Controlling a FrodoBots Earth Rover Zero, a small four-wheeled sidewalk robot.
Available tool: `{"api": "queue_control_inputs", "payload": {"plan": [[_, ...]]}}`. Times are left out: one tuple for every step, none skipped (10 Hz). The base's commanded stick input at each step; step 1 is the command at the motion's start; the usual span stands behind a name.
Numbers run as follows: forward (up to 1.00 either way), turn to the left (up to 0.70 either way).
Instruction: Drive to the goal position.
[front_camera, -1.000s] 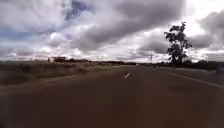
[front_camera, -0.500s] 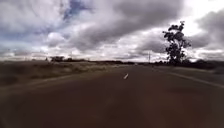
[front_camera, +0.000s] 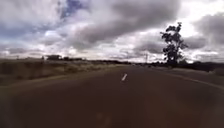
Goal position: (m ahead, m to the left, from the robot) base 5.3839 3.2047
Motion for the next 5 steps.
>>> {"api": "queue_control_inputs", "payload": {"plan": [[1.0, -0.14], [1.0, 0.04], [1.0, 0.04], [1.0, 0.04], [1.0, 0.04]]}}
